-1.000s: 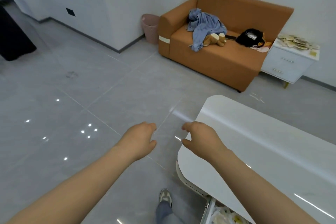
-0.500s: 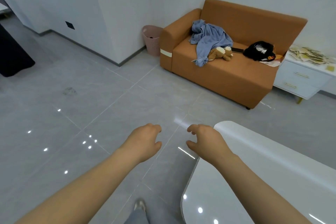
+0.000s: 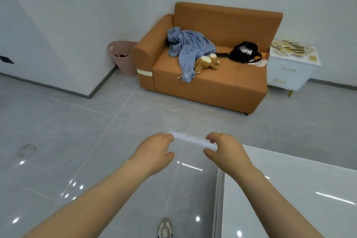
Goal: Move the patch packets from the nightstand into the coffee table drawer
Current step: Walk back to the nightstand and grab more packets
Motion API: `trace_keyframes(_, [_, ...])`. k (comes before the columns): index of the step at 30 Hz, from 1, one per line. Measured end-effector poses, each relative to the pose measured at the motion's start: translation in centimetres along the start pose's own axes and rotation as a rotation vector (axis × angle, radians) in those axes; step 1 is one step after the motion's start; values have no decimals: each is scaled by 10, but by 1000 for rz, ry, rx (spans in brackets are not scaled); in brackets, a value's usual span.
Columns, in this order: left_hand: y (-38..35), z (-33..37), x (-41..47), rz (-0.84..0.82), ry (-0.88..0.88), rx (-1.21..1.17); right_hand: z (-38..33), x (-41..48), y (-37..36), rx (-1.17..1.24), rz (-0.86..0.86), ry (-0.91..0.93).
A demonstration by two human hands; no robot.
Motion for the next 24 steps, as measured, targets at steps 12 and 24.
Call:
trace_keyframes(12, [46,10,174,-15,-215,0,32,118,54,37,115,-224])
trace_keyframes(24, [99,90,355,-4,-315,-7,109,250,157,69,191,-305])
Point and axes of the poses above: each hand's wrist, its own x-axis towards the middle knuckle, its own y-axis out of the back of the hand, z = x × y, the point moved 3 cm from there along x, towards the middle knuckle, and after that the axes turned 10 degrees about x, right-handed, at the moved point
